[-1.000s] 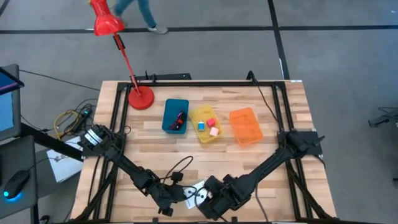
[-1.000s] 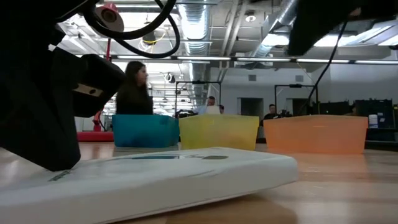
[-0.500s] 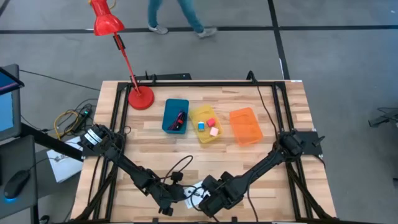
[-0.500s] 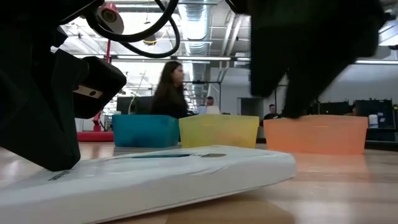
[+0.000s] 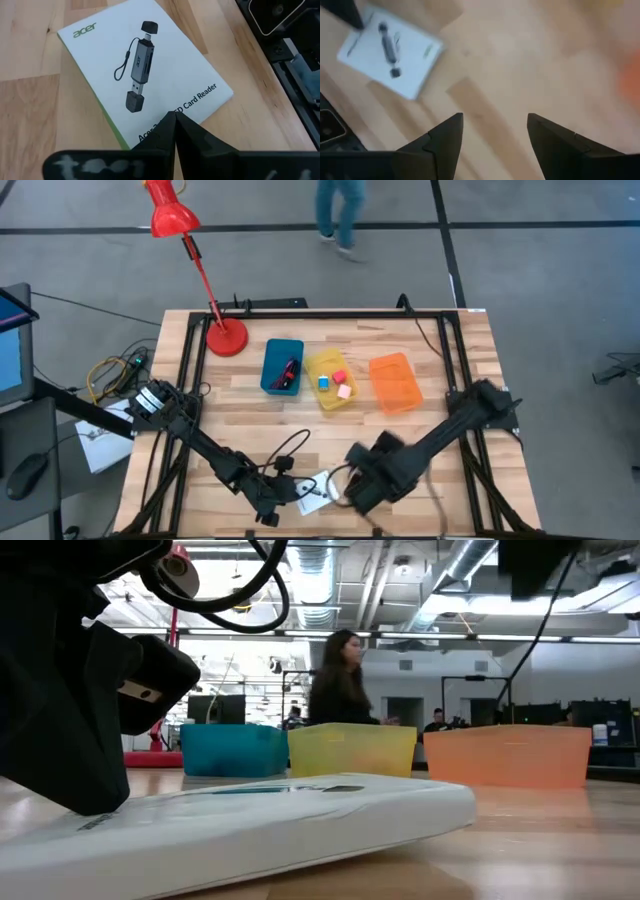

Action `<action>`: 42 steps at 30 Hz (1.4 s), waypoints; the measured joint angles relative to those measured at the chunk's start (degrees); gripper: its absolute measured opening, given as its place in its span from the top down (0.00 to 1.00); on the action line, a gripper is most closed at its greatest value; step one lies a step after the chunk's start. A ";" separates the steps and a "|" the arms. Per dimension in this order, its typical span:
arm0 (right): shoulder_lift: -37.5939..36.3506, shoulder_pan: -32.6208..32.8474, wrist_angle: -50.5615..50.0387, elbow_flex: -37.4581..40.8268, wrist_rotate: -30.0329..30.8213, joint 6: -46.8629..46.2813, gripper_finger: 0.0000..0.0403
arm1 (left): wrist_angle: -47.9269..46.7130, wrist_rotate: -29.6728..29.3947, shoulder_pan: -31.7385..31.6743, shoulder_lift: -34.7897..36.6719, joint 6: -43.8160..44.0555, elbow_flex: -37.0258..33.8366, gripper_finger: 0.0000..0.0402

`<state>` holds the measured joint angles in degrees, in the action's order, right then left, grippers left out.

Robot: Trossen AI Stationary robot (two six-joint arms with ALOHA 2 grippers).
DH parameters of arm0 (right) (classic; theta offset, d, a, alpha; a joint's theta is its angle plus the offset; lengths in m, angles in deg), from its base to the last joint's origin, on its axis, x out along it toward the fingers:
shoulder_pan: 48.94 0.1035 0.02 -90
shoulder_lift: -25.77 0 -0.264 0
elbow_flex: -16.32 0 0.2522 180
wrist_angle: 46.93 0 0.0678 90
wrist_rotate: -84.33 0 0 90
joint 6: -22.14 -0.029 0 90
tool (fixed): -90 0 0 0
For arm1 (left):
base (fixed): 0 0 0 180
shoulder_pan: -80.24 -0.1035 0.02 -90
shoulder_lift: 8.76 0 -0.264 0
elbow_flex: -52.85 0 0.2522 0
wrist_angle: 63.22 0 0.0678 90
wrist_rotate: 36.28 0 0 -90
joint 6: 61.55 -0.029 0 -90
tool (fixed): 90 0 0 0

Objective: Pick and place items into bin
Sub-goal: Put the white card reader box into the orange bin

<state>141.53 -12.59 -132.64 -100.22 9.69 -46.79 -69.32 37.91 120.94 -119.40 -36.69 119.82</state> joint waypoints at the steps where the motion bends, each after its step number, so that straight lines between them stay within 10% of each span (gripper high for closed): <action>1: -1.87 0.01 -2.50 0.00 1.49 -0.02 0.46 | 0.00 -0.02 0.00 -0.01 0.02 -0.01 1.00; 6: -13.91 1.63 5.53 8.36 14.96 0.59 0.46 | 0.00 0.44 -0.81 0.01 1.29 -0.02 1.00; 15: -27.62 1.93 72.93 54.36 12.25 -7.03 0.48 | -0.09 1.10 -1.15 0.03 1.18 -0.02 1.00; 20: -23.53 2.02 113.76 64.06 9.76 1.88 0.51 | -0.13 1.43 -1.15 0.05 1.20 -0.02 1.00; 32: -10.32 0.28 113.71 59.44 1.49 -13.47 0.51 | -0.07 0.55 -1.00 0.03 1.25 -0.02 1.00; 42: -10.97 -2.46 83.90 49.39 -3.75 -18.60 0.52 | -0.02 0.47 -0.96 0.03 1.34 -0.06 1.00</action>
<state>130.55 -15.05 -48.75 -50.83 5.94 -65.38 -69.34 38.38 119.98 -119.37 -35.35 119.77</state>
